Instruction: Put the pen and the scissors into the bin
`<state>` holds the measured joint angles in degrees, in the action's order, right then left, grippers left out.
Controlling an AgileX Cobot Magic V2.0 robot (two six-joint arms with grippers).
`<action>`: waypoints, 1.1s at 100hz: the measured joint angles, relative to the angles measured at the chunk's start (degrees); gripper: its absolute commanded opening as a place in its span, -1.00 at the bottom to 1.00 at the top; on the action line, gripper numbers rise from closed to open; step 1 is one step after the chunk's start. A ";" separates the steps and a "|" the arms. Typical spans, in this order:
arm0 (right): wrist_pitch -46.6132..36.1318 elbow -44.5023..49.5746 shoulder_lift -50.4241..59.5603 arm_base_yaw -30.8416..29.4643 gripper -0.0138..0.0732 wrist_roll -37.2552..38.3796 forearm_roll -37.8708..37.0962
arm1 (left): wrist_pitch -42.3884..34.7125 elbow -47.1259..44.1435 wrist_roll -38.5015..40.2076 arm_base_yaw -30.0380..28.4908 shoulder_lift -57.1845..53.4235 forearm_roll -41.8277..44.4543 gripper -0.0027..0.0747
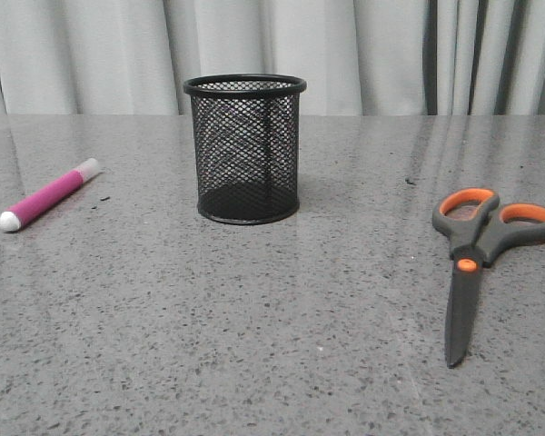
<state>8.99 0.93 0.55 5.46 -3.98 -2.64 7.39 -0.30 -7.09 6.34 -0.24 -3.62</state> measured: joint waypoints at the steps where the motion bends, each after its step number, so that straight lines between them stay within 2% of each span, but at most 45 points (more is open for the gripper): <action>1: 0.00 0.00 0.00 0.00 -0.83 0.00 0.00 | 0.00 0.00 0.00 0.00 0.00 0.00 -0.98; 71: -0.65 0.00 0.00 0.00 -0.83 0.00 0.52 | -1.10 0.00 0.00 0.00 0.00 -0.78 -0.98; 83: -2.12 0.00 0.00 0.00 -0.83 0.00 3.52 | -1.29 0.00 0.00 0.00 0.00 -2.89 -0.98; 96: -4.30 0.00 0.00 0.00 -0.83 0.00 9.89 | -1.29 0.00 0.00 0.00 0.00 -6.15 -0.98; 110: -6.62 0.00 0.00 0.00 -0.83 0.00 18.35 | -1.60 0.00 0.00 0.00 0.00 -14.57 -0.98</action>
<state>2.37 0.93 0.55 5.46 -3.98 15.70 5.80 -0.30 -7.09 6.34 -0.24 -18.20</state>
